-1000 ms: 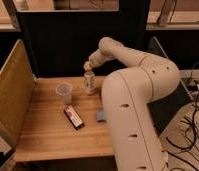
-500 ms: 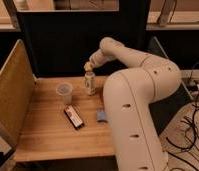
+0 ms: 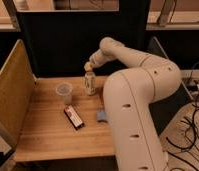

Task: Stand the bottle upright

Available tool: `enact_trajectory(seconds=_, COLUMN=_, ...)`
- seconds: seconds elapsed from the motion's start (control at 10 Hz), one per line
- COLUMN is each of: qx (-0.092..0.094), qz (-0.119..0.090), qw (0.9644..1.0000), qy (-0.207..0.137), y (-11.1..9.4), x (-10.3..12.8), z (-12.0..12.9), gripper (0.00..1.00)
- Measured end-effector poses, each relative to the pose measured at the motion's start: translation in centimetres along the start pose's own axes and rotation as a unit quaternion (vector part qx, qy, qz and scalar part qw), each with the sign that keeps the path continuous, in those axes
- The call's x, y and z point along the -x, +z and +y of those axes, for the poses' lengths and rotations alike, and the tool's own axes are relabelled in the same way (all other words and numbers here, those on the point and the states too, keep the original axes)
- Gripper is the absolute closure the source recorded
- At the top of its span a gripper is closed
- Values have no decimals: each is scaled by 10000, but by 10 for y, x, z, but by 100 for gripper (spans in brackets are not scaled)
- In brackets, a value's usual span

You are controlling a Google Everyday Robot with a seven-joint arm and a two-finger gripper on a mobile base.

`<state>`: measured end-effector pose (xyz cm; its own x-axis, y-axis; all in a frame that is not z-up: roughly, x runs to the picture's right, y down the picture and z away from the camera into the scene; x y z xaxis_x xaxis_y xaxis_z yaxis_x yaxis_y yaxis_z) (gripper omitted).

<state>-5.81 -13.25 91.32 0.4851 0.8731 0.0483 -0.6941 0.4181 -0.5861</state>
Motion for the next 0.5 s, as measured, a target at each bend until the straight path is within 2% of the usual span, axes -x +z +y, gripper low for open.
enact_trajectory(seconds=0.1, qx=-1, qz=0, qw=10000, qy=1, y=0, x=0, z=0, gripper=38)
enact_trajectory(seconds=0.2, qx=-3, qz=0, qw=10000, qy=2, y=0, x=0, z=0, gripper=25)
enact_trajectory(seconds=0.3, qx=-3, qz=0, qw=10000, qy=2, y=0, x=0, z=0, gripper=20)
enact_trajectory(seconds=0.5, qx=-2, qz=2, qw=10000, qy=3, y=0, x=-1, z=0, gripper=20)
